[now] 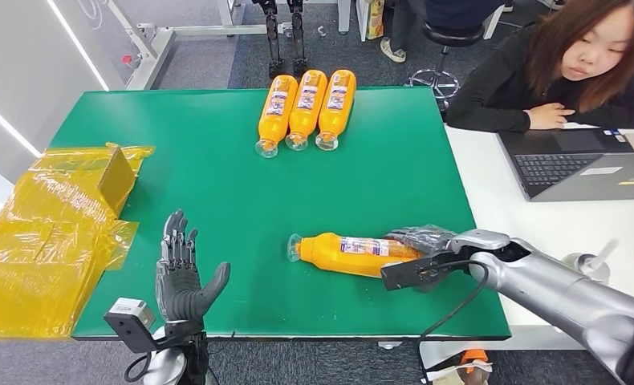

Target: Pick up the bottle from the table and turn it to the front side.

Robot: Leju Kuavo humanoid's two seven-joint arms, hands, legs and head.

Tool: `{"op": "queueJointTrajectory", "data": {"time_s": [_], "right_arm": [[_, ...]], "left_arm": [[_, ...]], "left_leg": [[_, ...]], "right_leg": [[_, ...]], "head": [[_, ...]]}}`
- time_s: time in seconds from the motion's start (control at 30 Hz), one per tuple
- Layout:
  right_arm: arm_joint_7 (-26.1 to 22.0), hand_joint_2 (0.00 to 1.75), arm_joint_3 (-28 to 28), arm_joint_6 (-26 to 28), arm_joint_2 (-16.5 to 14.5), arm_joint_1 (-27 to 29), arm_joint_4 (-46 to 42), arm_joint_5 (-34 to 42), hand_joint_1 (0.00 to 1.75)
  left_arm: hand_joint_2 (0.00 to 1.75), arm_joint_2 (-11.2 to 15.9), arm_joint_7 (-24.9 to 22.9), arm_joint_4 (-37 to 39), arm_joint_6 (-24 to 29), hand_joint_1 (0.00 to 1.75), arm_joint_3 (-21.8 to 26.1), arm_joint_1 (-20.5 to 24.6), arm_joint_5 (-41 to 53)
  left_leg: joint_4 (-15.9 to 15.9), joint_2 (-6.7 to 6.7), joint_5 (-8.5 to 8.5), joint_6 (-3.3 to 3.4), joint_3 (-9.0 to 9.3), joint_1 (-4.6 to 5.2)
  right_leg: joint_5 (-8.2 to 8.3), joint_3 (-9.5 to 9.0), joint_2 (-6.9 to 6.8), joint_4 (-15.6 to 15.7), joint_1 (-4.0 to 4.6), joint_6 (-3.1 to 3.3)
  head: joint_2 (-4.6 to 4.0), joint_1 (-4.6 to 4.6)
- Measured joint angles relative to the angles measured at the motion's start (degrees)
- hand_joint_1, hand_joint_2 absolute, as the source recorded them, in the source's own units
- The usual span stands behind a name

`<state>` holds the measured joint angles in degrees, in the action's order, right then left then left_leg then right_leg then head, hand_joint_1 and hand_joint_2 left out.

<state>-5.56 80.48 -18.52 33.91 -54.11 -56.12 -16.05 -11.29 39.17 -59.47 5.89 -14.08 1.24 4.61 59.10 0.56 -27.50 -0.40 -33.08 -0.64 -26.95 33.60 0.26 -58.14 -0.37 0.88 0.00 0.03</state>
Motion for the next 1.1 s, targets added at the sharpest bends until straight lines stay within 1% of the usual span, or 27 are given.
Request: {"op": "queueJointTrajectory", "data": {"time_s": [0.07,0.1,0.17,0.3,0.47,0.67,0.9,0.97,1.1], "right_arm": [[-0.9,1.75,-0.8,1.1,-0.5,0.7,0.6,-1.1,0.01],[-1.5,1.75,-1.3,2.0,-0.9,1.2,1.1,-2.0,0.05],[-2.4,1.75,-2.5,4.3,-1.8,2.3,1.9,-3.7,0.08],[-3.2,1.75,-5.0,7.3,-3.0,4.5,2.7,-5.4,0.02],[-3.3,1.75,-7.2,8.3,-3.2,6.0,2.8,-5.7,0.00],[-3.5,1.75,-8.8,8.4,-3.2,7.1,2.4,-5.9,0.00],[-2.2,1.75,-10.5,8.3,-3.5,8.3,1.6,-7.6,0.00],[-1.7,1.75,-10.8,7.1,-3.7,8.3,1.2,-7.6,0.00],[-0.6,1.75,-11.3,2.4,-3.7,7.6,-1.1,-5.7,0.00]], "left_arm": [[1.75,0.0,-0.1,0.0,0.3,0.00,0.0,-0.1,0.0],[1.75,0.0,-0.1,-0.1,0.6,0.00,0.0,-0.2,0.0],[1.75,0.0,-0.2,-0.5,1.0,0.00,0.0,-0.4,-0.1],[1.75,0.0,-0.2,-1.1,1.5,0.00,0.0,-1.1,-0.3],[1.75,0.0,-0.2,-1.5,1.7,0.00,0.0,-1.6,-0.3],[1.75,0.0,-0.2,-1.7,1.8,0.00,0.0,-1.9,-0.4],[1.75,0.0,-0.2,-1.7,1.9,0.00,-0.1,-1.8,-0.4],[1.75,0.0,-0.2,-1.7,1.9,0.00,-0.2,-1.8,-0.5],[1.75,0.0,-0.3,-1.7,1.9,0.00,-0.3,-1.8,-0.5]], "left_leg": [[0.0,-0.01,0.00,0.00,0.01,0.00],[0.0,-0.03,0.00,0.00,0.02,0.00],[0.0,-0.07,0.00,0.00,0.05,0.00],[0.0,-0.06,0.02,0.01,0.08,0.00],[0.0,-0.05,0.02,0.00,0.07,0.00],[0.0,-0.05,0.02,0.00,0.07,0.00],[0.0,-0.09,0.02,0.00,0.10,0.00],[0.0,-0.12,0.02,0.00,0.11,0.00],[0.0,-0.12,0.04,0.01,0.11,0.00]], "right_leg": [[0.00,-0.02,0.01,0.0,0.00,0.00],[0.00,-0.04,0.02,0.0,0.00,0.00],[0.01,-0.04,0.06,0.0,0.00,0.00],[0.01,-0.05,0.04,0.0,0.00,0.00],[0.02,-0.06,0.03,0.0,0.00,-0.01],[0.02,-0.06,0.03,0.0,0.00,-0.02],[0.03,-0.07,0.07,0.0,0.00,-0.02],[0.04,-0.08,0.09,0.0,0.00,-0.02],[0.08,-0.07,0.09,0.0,0.00,-0.01]], "head": [[0.00,0.01],[0.00,0.01],[0.00,0.00],[0.00,0.01],[0.00,0.01],[0.00,0.01],[0.00,-0.01],[0.00,-0.01],[0.00,0.00]]}}
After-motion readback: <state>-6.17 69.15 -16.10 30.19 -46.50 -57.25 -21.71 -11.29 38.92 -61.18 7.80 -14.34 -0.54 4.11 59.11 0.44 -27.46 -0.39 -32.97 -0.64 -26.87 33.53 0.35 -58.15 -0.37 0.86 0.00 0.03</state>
